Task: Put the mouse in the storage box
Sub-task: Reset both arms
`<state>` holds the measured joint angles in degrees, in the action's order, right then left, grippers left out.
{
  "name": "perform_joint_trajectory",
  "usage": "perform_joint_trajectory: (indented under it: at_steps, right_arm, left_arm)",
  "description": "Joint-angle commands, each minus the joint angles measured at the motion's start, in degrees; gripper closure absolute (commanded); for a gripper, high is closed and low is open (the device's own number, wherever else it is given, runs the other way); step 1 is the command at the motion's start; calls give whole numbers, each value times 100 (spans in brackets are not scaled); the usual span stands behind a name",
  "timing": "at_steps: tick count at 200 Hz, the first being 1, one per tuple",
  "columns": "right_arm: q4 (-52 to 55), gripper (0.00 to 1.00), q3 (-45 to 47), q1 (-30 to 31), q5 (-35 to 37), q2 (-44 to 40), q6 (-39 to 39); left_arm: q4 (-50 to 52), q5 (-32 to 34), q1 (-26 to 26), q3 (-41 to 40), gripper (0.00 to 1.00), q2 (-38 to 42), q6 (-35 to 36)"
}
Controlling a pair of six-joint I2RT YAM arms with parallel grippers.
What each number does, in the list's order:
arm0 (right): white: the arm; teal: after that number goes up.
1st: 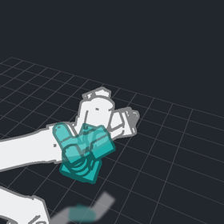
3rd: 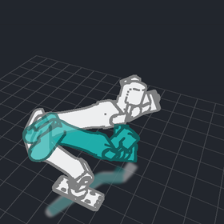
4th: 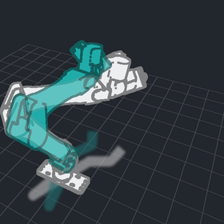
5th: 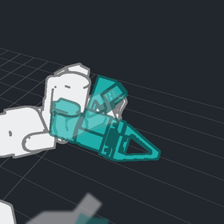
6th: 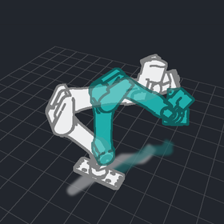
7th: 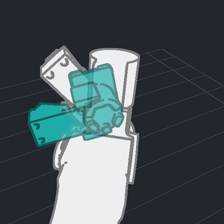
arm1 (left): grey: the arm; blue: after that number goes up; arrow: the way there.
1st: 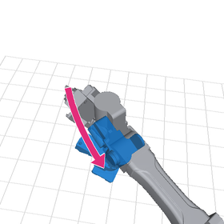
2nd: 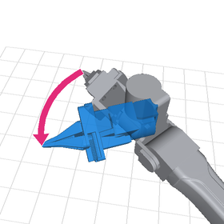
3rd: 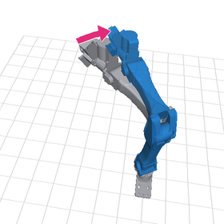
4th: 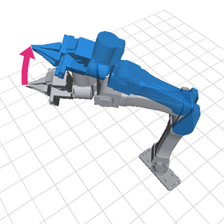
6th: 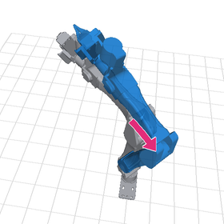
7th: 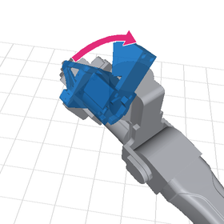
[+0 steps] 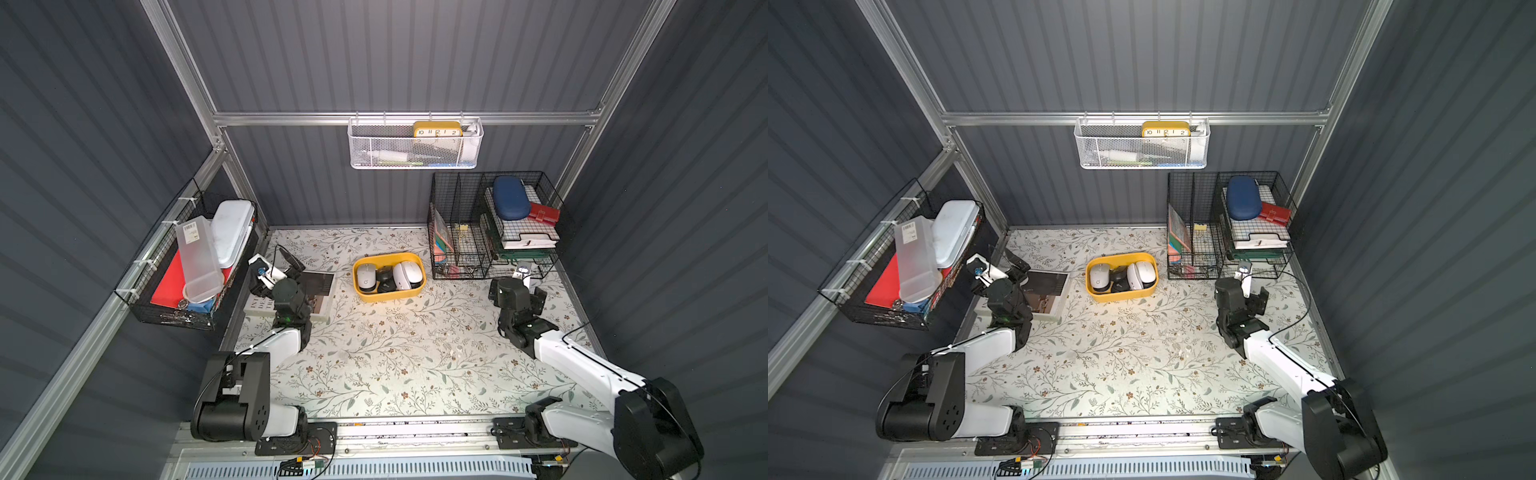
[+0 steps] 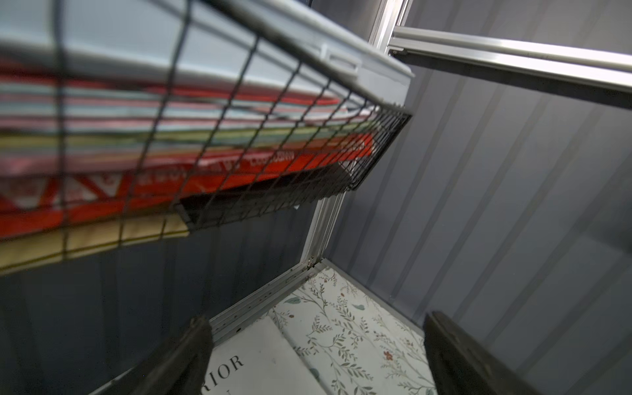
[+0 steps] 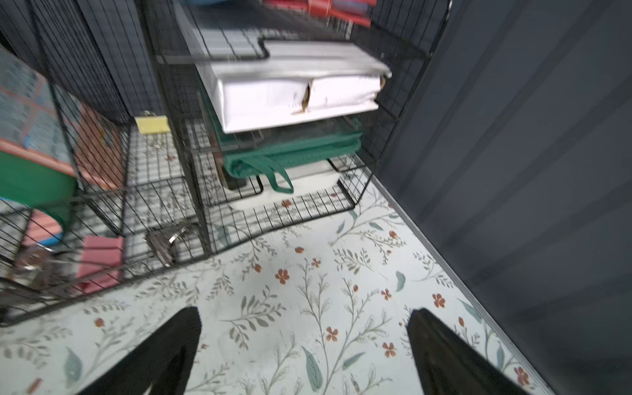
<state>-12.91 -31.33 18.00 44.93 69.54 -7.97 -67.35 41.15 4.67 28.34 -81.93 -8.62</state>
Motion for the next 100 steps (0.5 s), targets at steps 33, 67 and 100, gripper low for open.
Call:
perform_joint_trajectory:
  at_steps: [33,67,100]
  right_arm:
    - [-2546,1,993,-273,-318,516,681]
    - [-3139,1,1318,-697,-1613,478,830]
    - [-3367,1,1171,-1290,-2681,928,676]
  left_arm:
    - [-2875,-1172,-106,-698,1,-585,1179]
    - [-3047,-1334,-100,-797,1,-595,1323]
    - [-3714,-2181,-151,-1152,1,-456,843]
